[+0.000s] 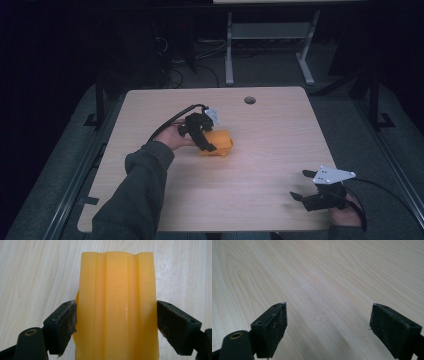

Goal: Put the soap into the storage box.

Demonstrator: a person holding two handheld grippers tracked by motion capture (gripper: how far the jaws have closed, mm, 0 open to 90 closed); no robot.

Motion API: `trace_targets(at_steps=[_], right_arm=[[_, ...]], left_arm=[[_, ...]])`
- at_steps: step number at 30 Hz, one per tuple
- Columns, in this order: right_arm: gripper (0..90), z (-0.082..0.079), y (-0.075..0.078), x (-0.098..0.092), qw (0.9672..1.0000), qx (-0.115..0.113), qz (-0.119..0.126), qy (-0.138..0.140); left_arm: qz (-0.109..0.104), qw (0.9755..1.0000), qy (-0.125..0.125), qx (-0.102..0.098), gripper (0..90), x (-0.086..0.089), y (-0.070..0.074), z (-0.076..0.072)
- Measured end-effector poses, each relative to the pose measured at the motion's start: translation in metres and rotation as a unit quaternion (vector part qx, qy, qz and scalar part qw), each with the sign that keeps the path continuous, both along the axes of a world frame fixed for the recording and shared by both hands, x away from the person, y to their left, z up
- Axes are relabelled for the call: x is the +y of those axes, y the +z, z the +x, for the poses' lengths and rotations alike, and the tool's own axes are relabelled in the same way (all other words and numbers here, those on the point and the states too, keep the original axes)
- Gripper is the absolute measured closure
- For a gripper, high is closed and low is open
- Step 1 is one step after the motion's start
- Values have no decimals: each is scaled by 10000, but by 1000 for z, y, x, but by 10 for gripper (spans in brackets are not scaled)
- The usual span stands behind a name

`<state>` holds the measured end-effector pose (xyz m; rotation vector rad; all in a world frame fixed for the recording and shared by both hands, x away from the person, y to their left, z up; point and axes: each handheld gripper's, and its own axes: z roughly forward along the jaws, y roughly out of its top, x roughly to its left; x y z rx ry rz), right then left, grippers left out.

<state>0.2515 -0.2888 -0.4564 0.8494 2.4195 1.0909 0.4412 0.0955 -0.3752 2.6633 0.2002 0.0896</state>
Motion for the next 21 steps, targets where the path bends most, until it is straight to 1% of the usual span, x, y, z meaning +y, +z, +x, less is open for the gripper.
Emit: trace_targets(at_steps=[6, 16, 21], right_arm=[[139, 0, 0, 0, 10000, 11, -12, 4], [139, 1, 0, 0, 10000, 7, -20, 4], [139, 1, 0, 0, 10000, 12, -18, 1]], left_arm=[[-98, 9999, 36, -79, 189, 6, 9, -3], [-136, 9996, 114, -200, 199, 17, 21, -8], [-140, 9996, 166, -199, 211, 25, 27, -13]])
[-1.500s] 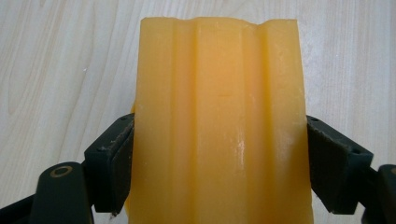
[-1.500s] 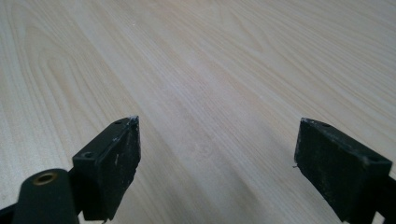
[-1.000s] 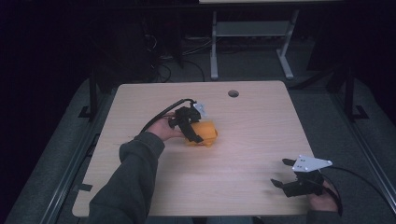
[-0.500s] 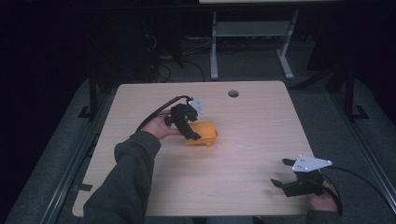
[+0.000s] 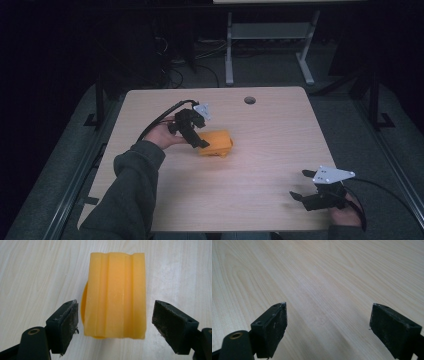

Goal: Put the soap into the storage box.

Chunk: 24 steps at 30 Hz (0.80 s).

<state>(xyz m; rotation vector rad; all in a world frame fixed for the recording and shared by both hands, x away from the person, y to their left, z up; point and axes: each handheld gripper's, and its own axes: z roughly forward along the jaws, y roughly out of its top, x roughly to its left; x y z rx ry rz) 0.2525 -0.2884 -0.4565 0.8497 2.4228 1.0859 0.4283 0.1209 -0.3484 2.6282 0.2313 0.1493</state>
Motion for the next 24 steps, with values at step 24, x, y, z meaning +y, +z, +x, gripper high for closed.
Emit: trace_targets(at_steps=[24], right_arm=[[140, 2, 0, 3, 10000, -18, -56, 28]], left_arm=[[-232, 9993, 292, 16, 225, 38, 0, -24]])
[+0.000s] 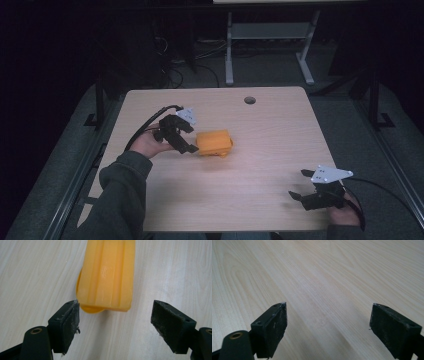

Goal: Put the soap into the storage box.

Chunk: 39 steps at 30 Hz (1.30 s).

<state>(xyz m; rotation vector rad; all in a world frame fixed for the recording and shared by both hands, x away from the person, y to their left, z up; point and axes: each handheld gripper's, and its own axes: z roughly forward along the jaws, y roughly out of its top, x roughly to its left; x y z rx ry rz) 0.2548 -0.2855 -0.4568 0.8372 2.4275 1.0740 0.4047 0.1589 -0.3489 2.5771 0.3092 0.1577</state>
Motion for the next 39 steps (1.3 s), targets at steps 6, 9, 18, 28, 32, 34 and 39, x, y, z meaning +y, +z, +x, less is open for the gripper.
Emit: trace_targets(at_steps=[6, 9, 18, 28, 32, 34, 39], right_arm=[[139, 0, 0, 1, 10000, 13, 0, -11], [139, 0, 0, 1, 10000, 17, -1, -27], [140, 1, -1, 1, 10000, -2, -17, -41], [139, 3, -1, 3, 9999, 38, 26, -91], [140, 3, -1, 3, 10000, 13, 36, -85], [139, 3, -1, 3, 9999, -12, 36, -103], [139, 3, -1, 1, 9999, 7, 55, -143]], left_arm=[[20, 10000, 77, 26, 231, 9, -2, -6], [24, 10000, 77, -16, 231, 13, -2, -8], [62, 9999, 83, -64, 231, 17, 1, -18], [-47, 9999, 44, -157, 231, 23, 5, -29], [-110, 9998, 100, -125, 230, 28, 3, -33], [-110, 9998, 127, -115, 230, 30, 1, -35], [-109, 9998, 94, -132, 229, 32, 0, -38]])
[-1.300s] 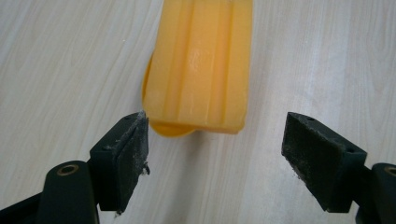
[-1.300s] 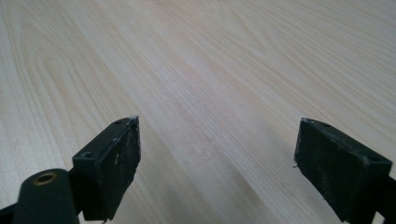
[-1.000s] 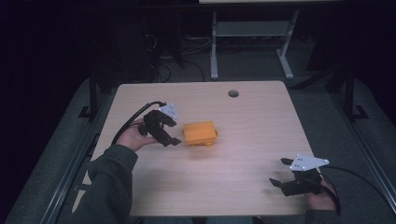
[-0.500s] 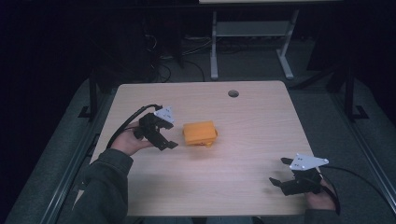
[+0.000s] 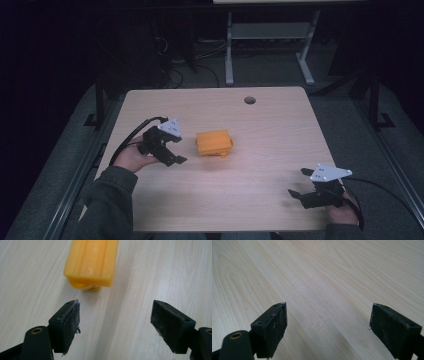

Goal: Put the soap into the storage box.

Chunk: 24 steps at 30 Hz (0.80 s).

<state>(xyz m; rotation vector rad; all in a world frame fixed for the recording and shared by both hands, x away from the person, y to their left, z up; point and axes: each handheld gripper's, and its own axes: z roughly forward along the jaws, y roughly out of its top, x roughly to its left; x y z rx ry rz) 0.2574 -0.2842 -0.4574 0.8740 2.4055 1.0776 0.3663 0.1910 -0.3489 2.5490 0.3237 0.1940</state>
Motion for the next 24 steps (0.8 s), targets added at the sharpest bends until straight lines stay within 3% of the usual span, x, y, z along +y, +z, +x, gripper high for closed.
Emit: trace_targets(at_steps=[24], right_arm=[[139, 0, -2, -3, 9999, 27, -11, -123]], left_arm=[[-117, 9996, 246, 9, 229, 19, -13, -13]])
